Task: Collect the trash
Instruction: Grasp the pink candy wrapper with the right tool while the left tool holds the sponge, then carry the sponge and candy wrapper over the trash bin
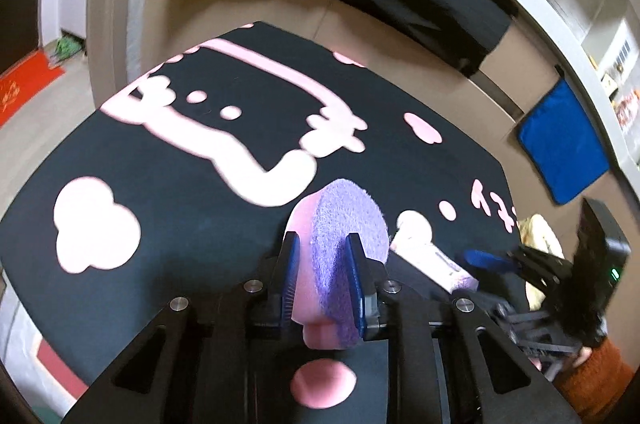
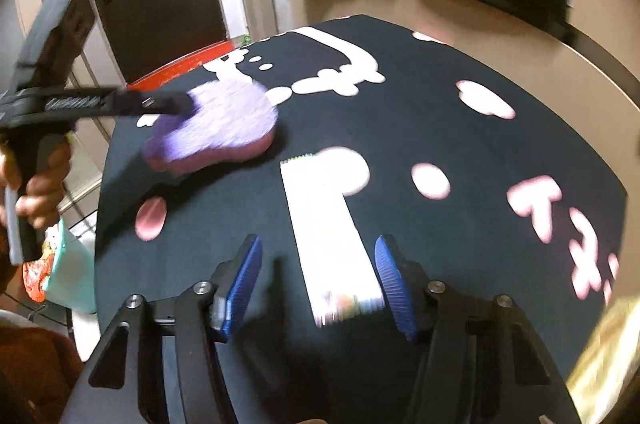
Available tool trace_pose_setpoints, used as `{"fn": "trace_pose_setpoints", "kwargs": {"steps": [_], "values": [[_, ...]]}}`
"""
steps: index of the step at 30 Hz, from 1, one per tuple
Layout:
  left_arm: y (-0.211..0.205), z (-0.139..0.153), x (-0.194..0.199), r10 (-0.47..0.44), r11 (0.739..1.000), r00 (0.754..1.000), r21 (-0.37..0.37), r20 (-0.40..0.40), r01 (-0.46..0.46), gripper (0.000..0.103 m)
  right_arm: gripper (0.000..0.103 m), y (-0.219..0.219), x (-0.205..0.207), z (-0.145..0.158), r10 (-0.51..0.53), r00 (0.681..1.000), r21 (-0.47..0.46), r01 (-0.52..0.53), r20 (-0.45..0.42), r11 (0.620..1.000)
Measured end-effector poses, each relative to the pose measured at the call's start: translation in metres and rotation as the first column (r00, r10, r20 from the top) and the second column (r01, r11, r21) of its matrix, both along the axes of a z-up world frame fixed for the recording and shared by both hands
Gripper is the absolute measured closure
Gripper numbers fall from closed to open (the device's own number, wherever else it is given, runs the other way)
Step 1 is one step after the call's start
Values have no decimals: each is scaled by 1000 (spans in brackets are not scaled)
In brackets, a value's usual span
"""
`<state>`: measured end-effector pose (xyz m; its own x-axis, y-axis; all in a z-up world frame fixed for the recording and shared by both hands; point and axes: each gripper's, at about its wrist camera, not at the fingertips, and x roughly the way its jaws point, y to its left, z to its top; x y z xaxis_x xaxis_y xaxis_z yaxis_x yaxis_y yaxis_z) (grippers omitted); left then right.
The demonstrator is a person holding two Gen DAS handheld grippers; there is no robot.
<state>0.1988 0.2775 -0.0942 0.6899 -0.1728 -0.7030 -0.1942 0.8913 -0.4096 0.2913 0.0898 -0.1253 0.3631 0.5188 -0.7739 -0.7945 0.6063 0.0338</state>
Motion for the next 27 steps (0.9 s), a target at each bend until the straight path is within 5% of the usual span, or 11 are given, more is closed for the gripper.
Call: {"fn": "trace_pose_setpoints", "kwargs": {"steps": [5, 9, 10, 13, 19, 27], "values": [[-3, -4, -5, -55, 998, 998, -19, -3, 55, 79, 52, 31, 14, -10, 20, 1000, -72, -18, 19, 997], [-7, -2, -3, -80, 997, 997, 10, 12, 80, 56, 59, 37, 9, -11, 31, 998, -113, -25, 55, 993], [-7, -1, -2, -81, 997, 997, 14, 16, 81, 54, 69, 35, 8, -11, 25, 998, -113, -19, 53, 993], [-7, 6, -1, -87, 996, 996, 24, 30, 86, 51, 77, 21, 7, -9, -12, 998, -124, 19, 54, 992], [-9, 4, 10, -80, 988, 997, 129, -1, 79, 44, 78, -38, 7, -5, -191, 982, -76, 190, -6, 979], [-4, -28, 31, -58, 998, 993, -17, -101, 56, 39, 78, -90, -14, -4, -280, 958, -16, 280, -63, 960]]}}
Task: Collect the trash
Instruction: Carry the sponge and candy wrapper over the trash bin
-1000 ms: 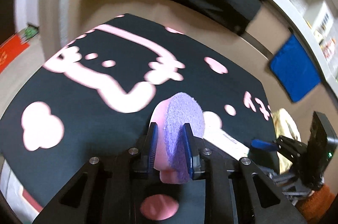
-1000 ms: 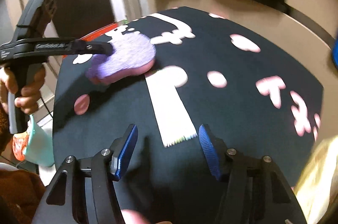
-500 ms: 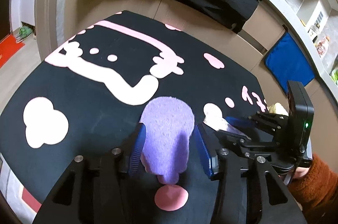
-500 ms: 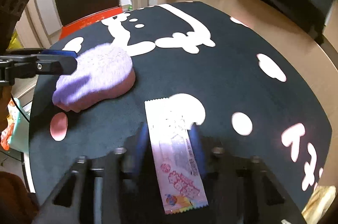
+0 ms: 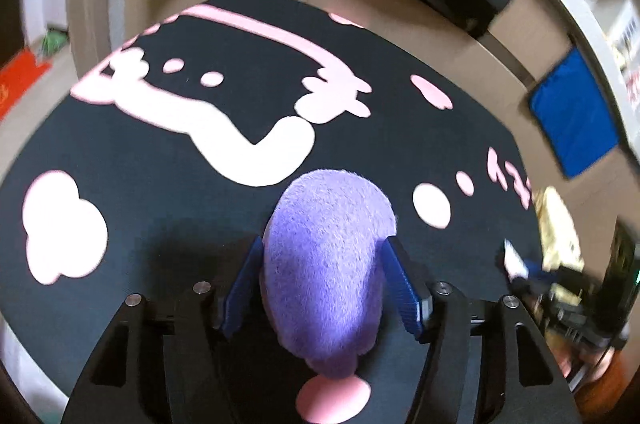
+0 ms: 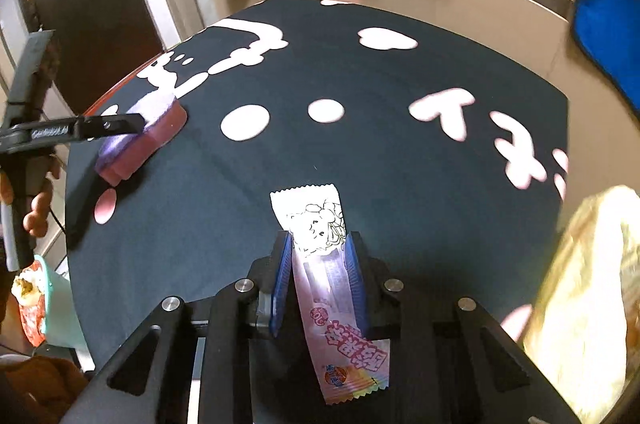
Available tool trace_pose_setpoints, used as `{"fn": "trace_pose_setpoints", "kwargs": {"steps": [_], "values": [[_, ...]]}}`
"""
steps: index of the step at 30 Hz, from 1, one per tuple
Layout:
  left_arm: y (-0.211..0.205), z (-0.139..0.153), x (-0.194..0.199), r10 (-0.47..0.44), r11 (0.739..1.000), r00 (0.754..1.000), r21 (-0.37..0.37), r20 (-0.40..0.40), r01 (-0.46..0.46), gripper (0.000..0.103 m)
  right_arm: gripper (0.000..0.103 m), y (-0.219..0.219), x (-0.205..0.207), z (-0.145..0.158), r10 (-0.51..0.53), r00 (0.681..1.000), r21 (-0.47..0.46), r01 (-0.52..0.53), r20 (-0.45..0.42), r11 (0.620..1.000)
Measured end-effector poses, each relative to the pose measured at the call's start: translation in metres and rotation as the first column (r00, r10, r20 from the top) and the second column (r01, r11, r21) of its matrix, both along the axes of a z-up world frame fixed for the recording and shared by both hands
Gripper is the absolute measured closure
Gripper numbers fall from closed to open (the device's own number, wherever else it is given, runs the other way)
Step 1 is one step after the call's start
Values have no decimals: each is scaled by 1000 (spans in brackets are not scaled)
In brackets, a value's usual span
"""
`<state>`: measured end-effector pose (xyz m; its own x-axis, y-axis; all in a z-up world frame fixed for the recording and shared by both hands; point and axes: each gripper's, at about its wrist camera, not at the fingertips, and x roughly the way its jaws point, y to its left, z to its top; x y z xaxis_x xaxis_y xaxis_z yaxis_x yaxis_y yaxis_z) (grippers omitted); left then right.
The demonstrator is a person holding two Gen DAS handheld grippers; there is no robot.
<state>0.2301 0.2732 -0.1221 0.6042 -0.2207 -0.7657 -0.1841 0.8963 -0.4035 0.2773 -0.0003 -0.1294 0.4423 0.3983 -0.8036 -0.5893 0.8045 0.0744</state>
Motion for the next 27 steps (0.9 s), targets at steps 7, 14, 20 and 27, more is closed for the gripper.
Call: {"fn": "trace_pose_setpoints", "kwargs": {"steps": [7, 14, 20, 27], "values": [[5, -3, 4, 38, 997, 999, -61, -38, -40, 38, 78, -11, -9, -1, -12, 1000, 31, 12, -1, 999], [-16, 18, 2, 58, 998, 998, 14, 26, -58, 69, 78, -21, -17, 11, -38, 998, 74, 36, 39, 997], [-59, 38, -7, -45, 993, 994, 111, 97, 34, 78, 78, -33, -22, 30, -66, 993, 94, 57, 96, 994], [-120, 42, -26, -201, 965, 972, 192, 119, 176, 78, 78, -45, -26, 30, -92, 991, 98, 82, 102, 992]]}}
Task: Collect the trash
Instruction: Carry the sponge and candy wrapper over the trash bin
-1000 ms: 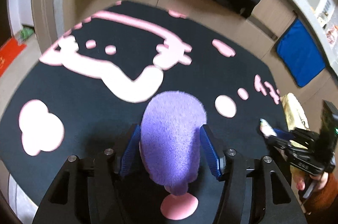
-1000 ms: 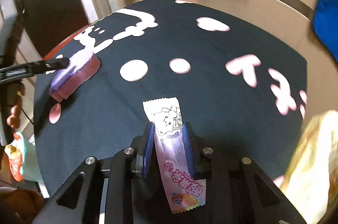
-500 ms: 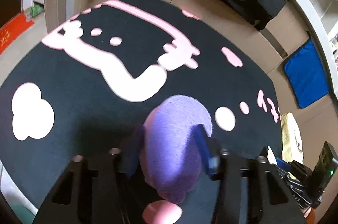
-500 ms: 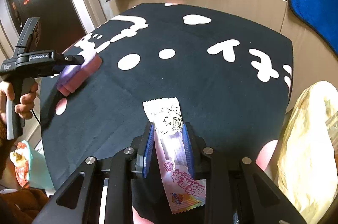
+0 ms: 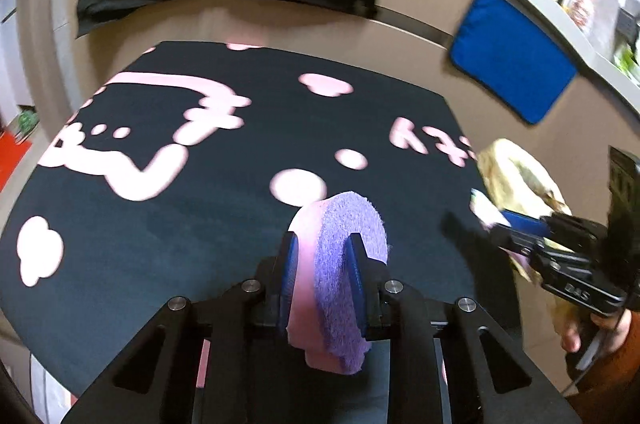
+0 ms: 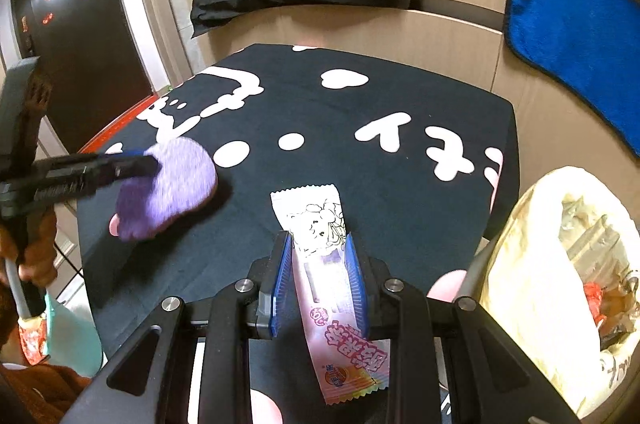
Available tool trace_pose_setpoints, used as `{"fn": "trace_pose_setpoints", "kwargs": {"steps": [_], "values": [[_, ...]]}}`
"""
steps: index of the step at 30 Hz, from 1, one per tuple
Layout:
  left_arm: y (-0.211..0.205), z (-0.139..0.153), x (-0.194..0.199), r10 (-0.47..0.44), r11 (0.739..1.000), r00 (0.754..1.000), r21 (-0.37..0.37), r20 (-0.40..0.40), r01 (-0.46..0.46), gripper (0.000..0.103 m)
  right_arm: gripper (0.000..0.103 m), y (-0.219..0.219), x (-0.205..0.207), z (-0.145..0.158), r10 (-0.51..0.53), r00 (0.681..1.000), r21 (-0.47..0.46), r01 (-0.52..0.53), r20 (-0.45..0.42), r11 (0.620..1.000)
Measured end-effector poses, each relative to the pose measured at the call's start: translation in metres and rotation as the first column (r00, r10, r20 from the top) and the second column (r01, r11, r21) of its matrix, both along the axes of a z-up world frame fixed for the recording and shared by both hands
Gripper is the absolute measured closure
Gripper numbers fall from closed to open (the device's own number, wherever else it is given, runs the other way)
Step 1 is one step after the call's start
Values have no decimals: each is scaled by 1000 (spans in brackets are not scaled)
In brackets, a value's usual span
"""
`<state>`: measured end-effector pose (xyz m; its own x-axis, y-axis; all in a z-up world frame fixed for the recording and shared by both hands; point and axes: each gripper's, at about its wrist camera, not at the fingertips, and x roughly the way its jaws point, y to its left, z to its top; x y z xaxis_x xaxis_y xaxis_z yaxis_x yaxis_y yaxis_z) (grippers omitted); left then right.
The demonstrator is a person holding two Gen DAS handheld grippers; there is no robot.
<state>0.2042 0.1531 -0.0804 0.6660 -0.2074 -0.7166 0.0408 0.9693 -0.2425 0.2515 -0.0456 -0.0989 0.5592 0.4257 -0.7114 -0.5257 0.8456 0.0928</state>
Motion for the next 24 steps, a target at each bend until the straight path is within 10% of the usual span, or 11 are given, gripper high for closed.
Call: {"fn": "trace_pose_setpoints", "kwargs": {"steps": [16, 24], "values": [[-81, 51, 10, -101, 992, 972, 100, 210, 82, 79, 78, -55, 5, 38, -161, 981, 70, 154, 105, 986], [-171, 119, 50, -201, 979, 892, 103, 404, 174, 79, 78, -141, 12, 106, -330, 911, 125, 307, 248, 943]]}}
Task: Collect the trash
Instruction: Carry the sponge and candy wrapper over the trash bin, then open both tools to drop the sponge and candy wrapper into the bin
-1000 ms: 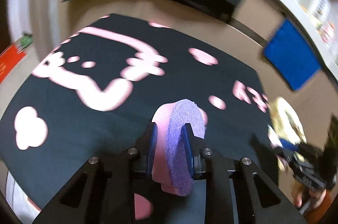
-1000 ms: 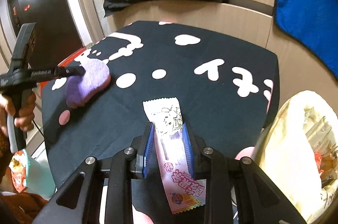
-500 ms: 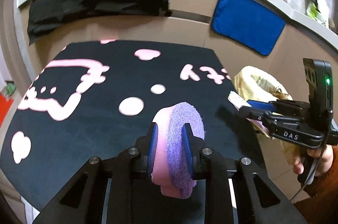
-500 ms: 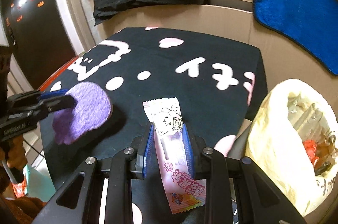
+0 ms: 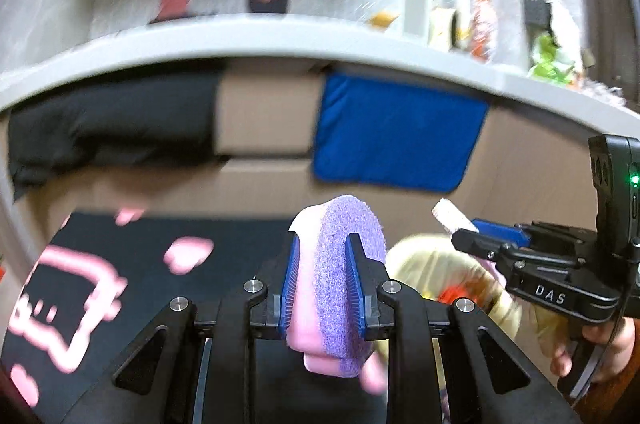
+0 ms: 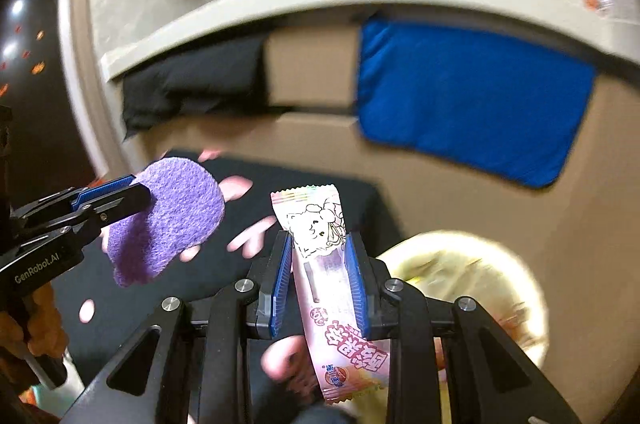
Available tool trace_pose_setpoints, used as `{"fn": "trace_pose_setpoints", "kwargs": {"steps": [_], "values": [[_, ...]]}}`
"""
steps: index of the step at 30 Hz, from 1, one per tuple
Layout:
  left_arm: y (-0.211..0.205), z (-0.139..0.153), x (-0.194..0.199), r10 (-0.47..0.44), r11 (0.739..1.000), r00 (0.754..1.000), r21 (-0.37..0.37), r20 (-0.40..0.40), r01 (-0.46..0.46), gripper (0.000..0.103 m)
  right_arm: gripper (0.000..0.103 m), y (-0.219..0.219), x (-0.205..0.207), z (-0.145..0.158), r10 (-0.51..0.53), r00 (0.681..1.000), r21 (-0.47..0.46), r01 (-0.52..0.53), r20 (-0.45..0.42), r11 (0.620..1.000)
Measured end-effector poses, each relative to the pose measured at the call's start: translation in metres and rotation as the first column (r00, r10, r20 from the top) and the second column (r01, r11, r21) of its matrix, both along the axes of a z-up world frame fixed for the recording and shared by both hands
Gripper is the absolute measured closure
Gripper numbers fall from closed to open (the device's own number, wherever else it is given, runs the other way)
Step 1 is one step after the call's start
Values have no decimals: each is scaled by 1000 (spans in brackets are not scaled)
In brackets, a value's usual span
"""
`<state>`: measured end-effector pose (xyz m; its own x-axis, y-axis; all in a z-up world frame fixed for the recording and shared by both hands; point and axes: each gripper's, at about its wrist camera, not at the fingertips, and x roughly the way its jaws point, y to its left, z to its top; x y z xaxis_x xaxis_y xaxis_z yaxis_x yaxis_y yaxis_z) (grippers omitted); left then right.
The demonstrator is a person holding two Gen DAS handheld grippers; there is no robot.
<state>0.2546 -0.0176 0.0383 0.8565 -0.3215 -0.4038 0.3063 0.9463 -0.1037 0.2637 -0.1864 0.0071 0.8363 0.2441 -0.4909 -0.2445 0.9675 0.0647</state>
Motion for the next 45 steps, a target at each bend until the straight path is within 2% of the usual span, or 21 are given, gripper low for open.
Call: {"fn": "trace_pose_setpoints", "kwargs": {"steps": [3, 7, 15, 23, 28, 32, 36, 38, 40, 45], "values": [[-40, 11, 14, -57, 998, 998, -29, 28, 58, 79, 78, -33, -4, 16, -67, 997, -10, 67, 39, 998], [-79, 4, 32, -126, 991, 992, -59, -25, 124, 79, 78, -72, -10, 25, -139, 989, 6, 139, 57, 990], [-126, -21, 44, -167, 985, 979, -53, -120, 161, 79, 78, -111, -10, 5, -196, 981, 49, 195, 1, 980], [-133, -43, 55, -156, 987, 972, -51, -176, 149, 79, 78, -120, 4, -18, -199, 979, 69, 202, -53, 977], [-142, -61, 63, -186, 983, 960, -49, -209, 179, 79, 78, -120, 13, -36, -208, 973, 68, 215, -97, 974], [-147, -75, 72, -200, 980, 949, -60, -246, 191, 78, 78, -124, 17, -45, -221, 968, 68, 230, -120, 971], [-152, -94, 85, -224, 974, 926, -92, -303, 206, 78, 78, -127, 19, -49, -233, 964, 57, 241, -126, 969], [-151, -101, 90, -248, 967, 917, -139, -312, 214, 72, 78, -128, 20, -53, -235, 962, 56, 245, -136, 968], [-150, -105, 95, -266, 961, 906, -165, -328, 222, 61, 78, -130, 21, -55, -236, 961, 58, 246, -145, 968], [-140, -104, 102, -231, 970, 900, -161, -370, 183, 61, 76, -131, 23, -61, -228, 960, 78, 243, -162, 967]]}}
